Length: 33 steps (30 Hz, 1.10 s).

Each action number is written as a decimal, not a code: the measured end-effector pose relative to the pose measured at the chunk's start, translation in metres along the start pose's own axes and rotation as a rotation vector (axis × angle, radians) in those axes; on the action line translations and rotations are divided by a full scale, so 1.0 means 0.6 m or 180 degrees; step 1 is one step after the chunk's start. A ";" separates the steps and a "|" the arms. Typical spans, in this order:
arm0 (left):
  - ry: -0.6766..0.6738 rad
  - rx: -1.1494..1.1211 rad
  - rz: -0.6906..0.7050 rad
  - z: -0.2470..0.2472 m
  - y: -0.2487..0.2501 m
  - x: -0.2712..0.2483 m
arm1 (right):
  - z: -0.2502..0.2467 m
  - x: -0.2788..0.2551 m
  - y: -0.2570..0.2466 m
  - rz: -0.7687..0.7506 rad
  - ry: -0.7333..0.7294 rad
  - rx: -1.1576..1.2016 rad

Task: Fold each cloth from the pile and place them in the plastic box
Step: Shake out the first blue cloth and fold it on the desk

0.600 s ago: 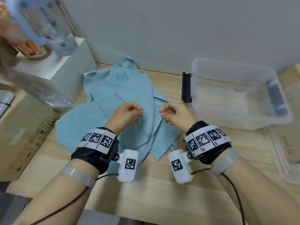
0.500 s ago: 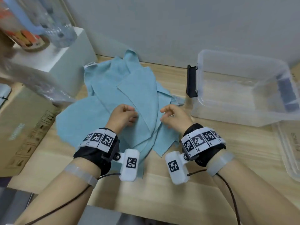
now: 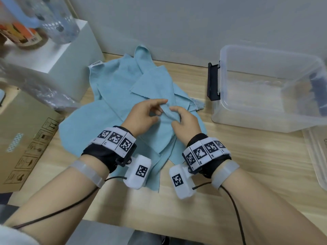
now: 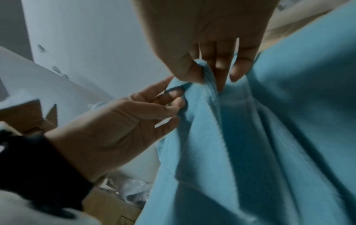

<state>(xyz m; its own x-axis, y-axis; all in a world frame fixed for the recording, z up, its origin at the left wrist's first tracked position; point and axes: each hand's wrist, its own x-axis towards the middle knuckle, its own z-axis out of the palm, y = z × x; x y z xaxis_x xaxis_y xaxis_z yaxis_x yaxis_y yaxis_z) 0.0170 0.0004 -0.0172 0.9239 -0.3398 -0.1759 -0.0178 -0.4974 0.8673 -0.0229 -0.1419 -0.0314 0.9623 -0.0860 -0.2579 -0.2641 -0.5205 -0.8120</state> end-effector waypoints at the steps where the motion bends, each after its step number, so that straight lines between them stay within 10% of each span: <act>1: 0.0198 0.0287 0.0109 -0.002 0.012 0.005 | -0.009 -0.002 -0.011 -0.0161 0.0054 0.0109; 11: 0.1164 0.0835 0.0971 -0.062 0.115 0.033 | -0.130 -0.040 -0.134 -0.0841 0.0657 0.0823; 15: 0.1280 0.0318 0.1172 -0.081 0.174 0.015 | -0.177 -0.057 -0.138 -0.0843 0.0663 -0.0207; 20: 0.1451 0.0945 0.1614 -0.112 0.218 0.007 | -0.250 -0.077 -0.132 -0.1056 0.1842 -0.0921; 33: 0.2518 0.0242 0.1224 -0.098 0.265 0.007 | -0.368 -0.151 -0.103 -0.0864 0.2729 -0.0166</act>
<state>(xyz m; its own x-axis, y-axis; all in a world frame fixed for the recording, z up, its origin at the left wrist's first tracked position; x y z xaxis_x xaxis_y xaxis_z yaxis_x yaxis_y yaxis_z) 0.0404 -0.0333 0.1471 0.8420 0.1435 0.5200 -0.3812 -0.5237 0.7619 -0.0795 -0.2892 0.1579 0.7142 -0.5480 0.4354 -0.0376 -0.6512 -0.7579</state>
